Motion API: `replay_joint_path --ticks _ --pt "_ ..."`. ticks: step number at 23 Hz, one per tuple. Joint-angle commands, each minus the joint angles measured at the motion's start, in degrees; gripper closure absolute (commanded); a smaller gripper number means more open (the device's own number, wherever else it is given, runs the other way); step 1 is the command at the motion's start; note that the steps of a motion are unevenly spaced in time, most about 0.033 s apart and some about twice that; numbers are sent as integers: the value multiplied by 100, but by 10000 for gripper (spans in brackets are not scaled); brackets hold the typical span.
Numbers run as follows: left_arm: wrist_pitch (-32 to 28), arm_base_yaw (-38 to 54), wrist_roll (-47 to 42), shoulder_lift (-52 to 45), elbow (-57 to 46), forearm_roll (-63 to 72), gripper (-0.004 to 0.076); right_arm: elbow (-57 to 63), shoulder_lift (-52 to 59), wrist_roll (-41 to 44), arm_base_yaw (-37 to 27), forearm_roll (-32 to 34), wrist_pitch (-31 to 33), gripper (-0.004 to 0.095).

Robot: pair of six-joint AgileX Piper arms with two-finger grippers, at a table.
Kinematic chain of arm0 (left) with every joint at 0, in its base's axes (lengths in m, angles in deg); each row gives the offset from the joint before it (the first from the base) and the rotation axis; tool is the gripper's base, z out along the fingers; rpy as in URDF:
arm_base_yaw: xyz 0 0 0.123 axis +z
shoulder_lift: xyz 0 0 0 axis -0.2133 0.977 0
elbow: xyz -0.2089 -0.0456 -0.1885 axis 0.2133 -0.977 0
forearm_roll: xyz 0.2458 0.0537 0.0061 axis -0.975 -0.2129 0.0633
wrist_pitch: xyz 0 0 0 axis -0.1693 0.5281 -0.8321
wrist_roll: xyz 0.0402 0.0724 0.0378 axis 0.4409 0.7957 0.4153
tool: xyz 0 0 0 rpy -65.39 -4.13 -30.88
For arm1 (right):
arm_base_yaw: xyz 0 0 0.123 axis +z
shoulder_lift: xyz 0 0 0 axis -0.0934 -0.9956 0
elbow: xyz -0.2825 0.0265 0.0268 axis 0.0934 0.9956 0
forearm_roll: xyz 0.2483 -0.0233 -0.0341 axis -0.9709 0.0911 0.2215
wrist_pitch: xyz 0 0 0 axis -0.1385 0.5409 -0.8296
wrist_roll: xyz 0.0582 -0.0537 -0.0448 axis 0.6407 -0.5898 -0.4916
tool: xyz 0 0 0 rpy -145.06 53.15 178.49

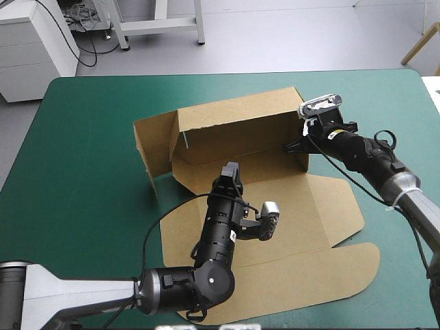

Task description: Fold the box

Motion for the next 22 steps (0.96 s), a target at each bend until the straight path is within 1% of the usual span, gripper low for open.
replay_joint_path --ticks 1,2,3,4,5,6,7,8,10,12,13,15,17,20,22 --pt "297 30 288 -195 328 -242 724 -244 205 58 -35 40 -299 926" --pt "248 76 493 -195 448 46 724 -244 205 58 -35 85 -299 926" --pt "-24 293 1111 -195 883 919 724 -244 205 58 -35 141 -325 926" --pt "-203 418 1448 -195 1094 1417 724 -244 205 58 -35 156 -356 926" --pt "-479 776 2422 -195 1696 2533 724 -244 205 58 -35 158 -385 926" --pt "-550 990 2780 -195 1954 3014 724 -244 205 58 -35 158 -395 926" --pt "-584 1484 3584 -195 2618 4231 724 -244 205 58 -35 168 -395 926" --pt "-573 1703 3811 -195 2949 4670 724 -244 205 58 -35 185 -412 926" --pt "-445 2297 4121 -195 3561 5620 724 -244 205 58 -35 203 -467 926" --pt "-26 3214 4436 -195 4299 6826 724 -269 205 58 -35 203 -439 926" --pt "245 3949 4762 -195 4667 7614 724 -269 205 58 -35 203 -413 926" --pt "403 4924 5195 -195 4960 8771 724 -269 205 58 -35 203 -307 926" --pt "336 6207 5195 -232 4986 9959 724 -269 205 58 -35 203 -166 926" --pt "384 7377 5042 -243 4940 11210 724 -269 205 58 -35 203 -51 926" --pt "422 8042 4899 -244 4823 11779 724 -269 205 147 -35 203 21 926"
